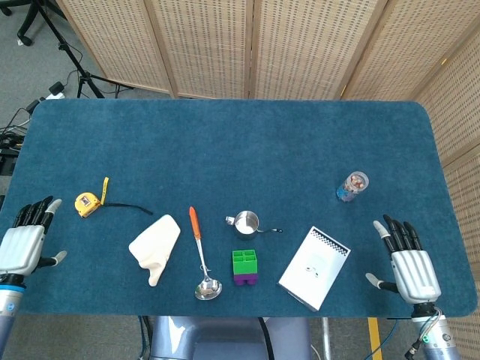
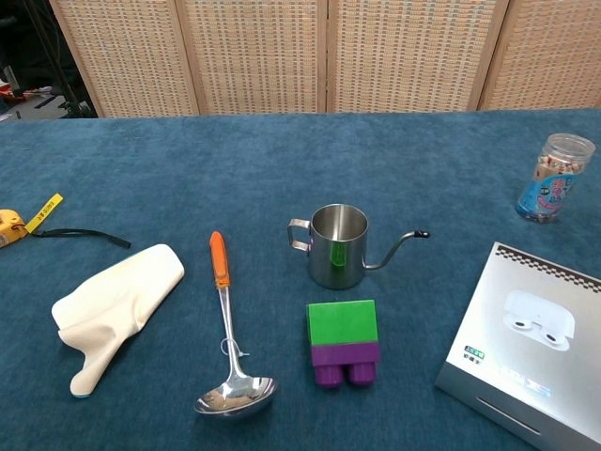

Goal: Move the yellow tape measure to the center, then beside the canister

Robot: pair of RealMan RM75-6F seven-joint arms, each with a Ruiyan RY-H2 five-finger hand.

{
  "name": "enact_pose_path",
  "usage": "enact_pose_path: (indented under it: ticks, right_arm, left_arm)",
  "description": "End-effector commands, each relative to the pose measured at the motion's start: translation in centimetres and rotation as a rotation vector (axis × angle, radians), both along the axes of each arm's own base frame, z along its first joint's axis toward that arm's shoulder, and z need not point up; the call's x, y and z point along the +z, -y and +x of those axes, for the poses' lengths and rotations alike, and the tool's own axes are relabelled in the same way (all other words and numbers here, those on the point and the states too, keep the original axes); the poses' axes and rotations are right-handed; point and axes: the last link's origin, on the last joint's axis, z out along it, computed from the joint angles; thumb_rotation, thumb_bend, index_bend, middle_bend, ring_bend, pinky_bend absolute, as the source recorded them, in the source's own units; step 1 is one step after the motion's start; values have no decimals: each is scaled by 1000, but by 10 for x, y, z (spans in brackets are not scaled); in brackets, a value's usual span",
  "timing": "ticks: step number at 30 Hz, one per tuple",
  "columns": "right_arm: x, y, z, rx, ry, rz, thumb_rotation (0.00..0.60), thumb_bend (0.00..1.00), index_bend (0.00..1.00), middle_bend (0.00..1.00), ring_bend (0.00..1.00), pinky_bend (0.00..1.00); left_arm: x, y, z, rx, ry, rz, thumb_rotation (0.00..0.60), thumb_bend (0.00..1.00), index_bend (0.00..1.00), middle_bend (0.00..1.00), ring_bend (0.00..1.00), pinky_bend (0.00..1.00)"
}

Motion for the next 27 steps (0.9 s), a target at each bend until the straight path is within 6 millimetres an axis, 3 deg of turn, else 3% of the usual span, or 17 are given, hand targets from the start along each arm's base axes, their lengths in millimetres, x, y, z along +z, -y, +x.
enact_pose_path:
  ticks: [1,7,16,27]
  right_arm:
    - [0,0,1,4,3,-3,600,29,0,0,0,0]
    - [-2,1,0,-3,-2,5,600,29,0,0,0,0]
    - [-2,1,0,0,-2,5,600,29,0,0,0,0]
    - [-2,1,0,-3,-2,4,600,28,0,0,0,0]
  left_arm:
    - [2,-24,-11,50,11,-46,600,176,1,0,0,28]
    - [15,-64,-20,88,-60,-127,600,181,4,0,0,28]
    - [22,-110,-23,153,-94,-204,600,194,32,0,0,28]
    - [-1,-139,-31,229,-116,-306,600,206,33,0,0,28]
